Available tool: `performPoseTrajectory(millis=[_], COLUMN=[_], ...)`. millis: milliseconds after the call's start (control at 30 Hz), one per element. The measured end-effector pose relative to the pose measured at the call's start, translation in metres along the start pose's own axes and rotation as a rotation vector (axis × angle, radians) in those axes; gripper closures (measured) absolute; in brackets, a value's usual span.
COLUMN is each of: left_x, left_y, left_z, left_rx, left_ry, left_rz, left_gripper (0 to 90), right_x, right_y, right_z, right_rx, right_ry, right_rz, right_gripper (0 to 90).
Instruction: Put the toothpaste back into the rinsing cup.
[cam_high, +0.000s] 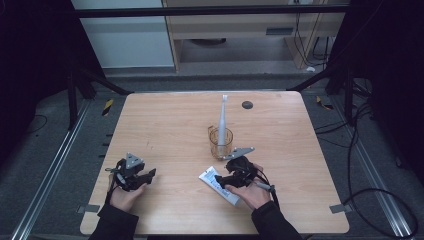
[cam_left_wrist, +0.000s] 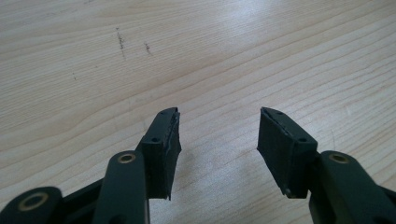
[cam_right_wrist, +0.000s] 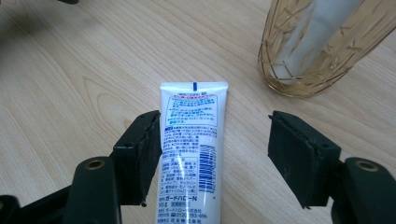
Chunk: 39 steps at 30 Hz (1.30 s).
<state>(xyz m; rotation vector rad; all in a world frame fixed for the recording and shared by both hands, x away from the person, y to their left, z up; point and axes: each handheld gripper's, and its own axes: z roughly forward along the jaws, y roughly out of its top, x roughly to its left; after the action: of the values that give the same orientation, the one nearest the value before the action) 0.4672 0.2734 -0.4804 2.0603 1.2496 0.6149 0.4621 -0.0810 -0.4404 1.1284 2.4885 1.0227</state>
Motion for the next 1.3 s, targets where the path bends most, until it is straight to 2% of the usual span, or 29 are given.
performPoseTrajectory(millis=[300,767,1300], left_x=[-0.001,-0.001,-0.001], left_y=[0.001,0.0,0.0], left_z=[0.0,0.001,0.002], left_rx=[-0.001,0.006,0.011], left_ry=[-0.003,-0.007,-0.012], left_rz=[0.004,0.005,0.004], left_gripper=[47.9,47.9,47.9], right_x=[0.008,0.01,0.011], right_y=[-0.003,-0.006,-0.008], right_z=[0.012,0.025,0.041], right_rx=[0.04,0.079,0.168], right_ry=[0.007,0.008,0.015], right_rz=[-0.009,-0.028,-0.023], right_gripper=[34.7,34.1,36.5])
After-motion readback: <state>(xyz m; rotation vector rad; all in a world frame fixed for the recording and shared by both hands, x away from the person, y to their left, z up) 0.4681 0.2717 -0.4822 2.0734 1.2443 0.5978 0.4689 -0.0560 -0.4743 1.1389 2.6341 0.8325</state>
